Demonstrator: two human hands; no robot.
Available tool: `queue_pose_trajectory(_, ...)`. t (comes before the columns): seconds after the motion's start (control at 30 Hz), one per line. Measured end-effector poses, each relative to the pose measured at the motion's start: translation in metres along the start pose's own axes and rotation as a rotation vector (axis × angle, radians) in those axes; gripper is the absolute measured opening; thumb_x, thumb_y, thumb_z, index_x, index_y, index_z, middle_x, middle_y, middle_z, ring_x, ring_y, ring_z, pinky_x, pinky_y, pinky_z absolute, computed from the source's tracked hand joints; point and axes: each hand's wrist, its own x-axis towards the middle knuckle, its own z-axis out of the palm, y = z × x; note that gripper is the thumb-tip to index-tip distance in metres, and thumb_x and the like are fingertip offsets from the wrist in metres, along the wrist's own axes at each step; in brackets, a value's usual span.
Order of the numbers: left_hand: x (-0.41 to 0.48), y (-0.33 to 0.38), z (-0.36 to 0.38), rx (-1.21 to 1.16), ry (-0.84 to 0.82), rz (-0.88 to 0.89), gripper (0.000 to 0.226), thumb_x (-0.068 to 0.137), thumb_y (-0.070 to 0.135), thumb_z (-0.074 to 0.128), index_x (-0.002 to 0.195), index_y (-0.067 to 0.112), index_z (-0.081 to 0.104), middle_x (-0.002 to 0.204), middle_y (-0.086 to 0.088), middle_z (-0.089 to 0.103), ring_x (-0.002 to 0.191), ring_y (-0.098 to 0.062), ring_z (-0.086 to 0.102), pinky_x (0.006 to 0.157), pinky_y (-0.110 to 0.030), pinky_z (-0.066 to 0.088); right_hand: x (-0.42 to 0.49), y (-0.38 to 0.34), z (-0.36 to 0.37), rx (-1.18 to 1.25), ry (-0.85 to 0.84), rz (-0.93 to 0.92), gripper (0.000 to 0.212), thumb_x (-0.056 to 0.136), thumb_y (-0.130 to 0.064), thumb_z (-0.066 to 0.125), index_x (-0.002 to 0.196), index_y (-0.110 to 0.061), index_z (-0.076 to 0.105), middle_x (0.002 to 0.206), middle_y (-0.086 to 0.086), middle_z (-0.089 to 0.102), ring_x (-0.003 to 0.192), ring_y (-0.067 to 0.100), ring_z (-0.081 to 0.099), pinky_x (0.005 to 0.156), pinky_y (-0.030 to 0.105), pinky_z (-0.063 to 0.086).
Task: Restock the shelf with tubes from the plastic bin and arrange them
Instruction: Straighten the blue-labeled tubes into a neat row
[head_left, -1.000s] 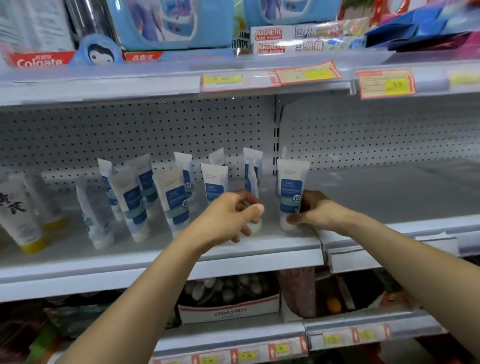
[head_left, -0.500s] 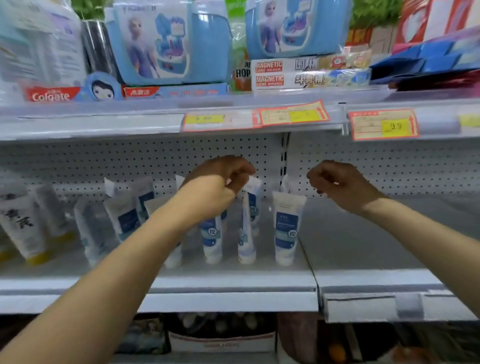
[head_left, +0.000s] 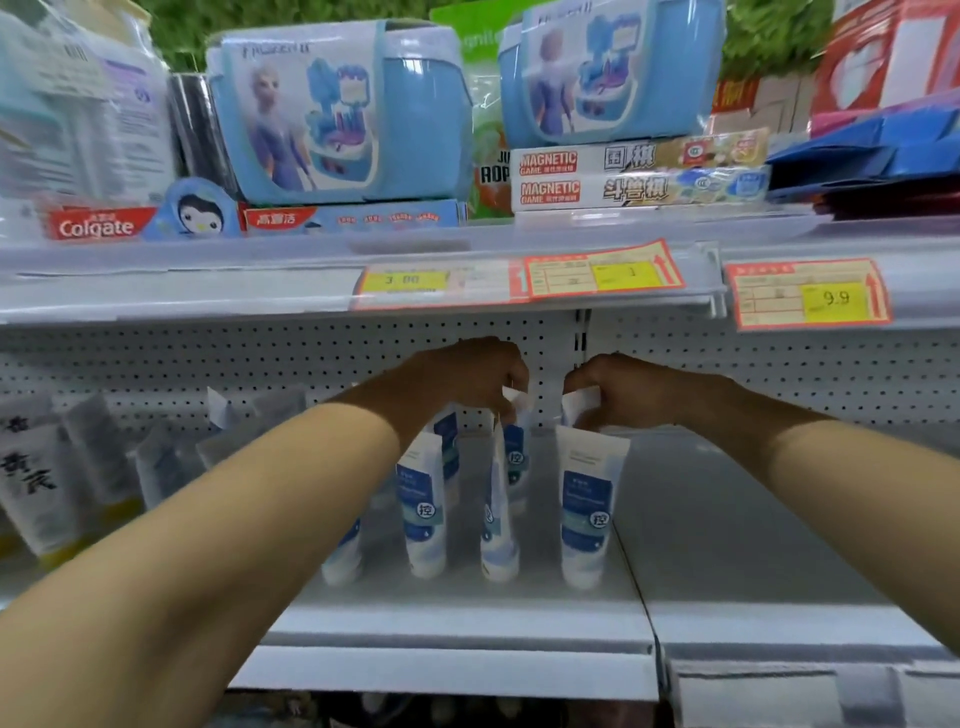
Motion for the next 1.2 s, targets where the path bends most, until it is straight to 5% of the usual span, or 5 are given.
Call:
queue_pose_trajectory(0.1,0.006,-0.005,0.004,-0.14,0.01,0.051,0.014,0.08,0.024,0.076,0.087,0.018,0.066,0.084,0.006,0.059,0.079,-0.016,0.059,0.066,-0.021,0.044,0.001,-0.003,0.002,0.073,0.032,0.001,0.018,0.078,-0.017,0.079,0.069,-0.019,0.064,0.075,-0.001,0.064,0.071,0.013,0.06,0.068,0.032,0.049)
queue_pose_trajectory(0.23,0.008,-0.005,0.008,-0.292,0.028,0.042,0.025,0.08,0.016,0.077,0.064,0.025,0.058,0.069,0.009,0.055,0.055,-0.004,0.057,0.052,-0.017,0.045,0.001,-0.005,0.008,0.187,0.067,0.045,0.016,0.08,-0.014,0.077,0.077,-0.001,0.067,0.077,0.011,0.066,0.063,0.011,0.06,0.056,0.024,0.049)
queue_pose_trajectory(0.67,0.005,-0.009,0.011,-0.362,0.009,-0.002,0.017,0.081,0.019,0.076,0.093,0.009,0.068,0.099,-0.009,0.07,0.087,-0.029,0.07,0.075,-0.043,0.06,0.005,-0.006,0.008,0.252,0.029,0.099,0.018,0.082,-0.011,0.074,0.091,0.003,0.066,0.091,0.02,0.066,0.084,0.035,0.066,0.069,0.045,0.057)
queue_pose_trajectory(1.07,0.007,-0.009,0.015,-0.254,0.019,0.054,0.028,0.081,0.032,0.075,0.103,0.017,0.068,0.103,0.003,0.063,0.092,-0.011,0.058,0.084,-0.03,0.05,0.006,-0.012,0.006,0.119,0.021,0.079,0.017,0.08,-0.021,0.077,0.091,-0.021,0.064,0.086,-0.007,0.063,0.08,0.01,0.058,0.071,0.024,0.047)
queue_pose_trajectory(1.2,0.006,-0.007,0.015,-0.268,0.017,0.072,0.012,0.082,0.025,0.075,0.086,0.019,0.065,0.077,0.014,0.06,0.072,-0.006,0.055,0.064,-0.019,0.041,0.006,-0.011,0.006,0.104,0.014,0.065,0.016,0.078,-0.015,0.078,0.086,-0.019,0.064,0.085,-0.004,0.064,0.082,0.013,0.059,0.072,0.026,0.048)
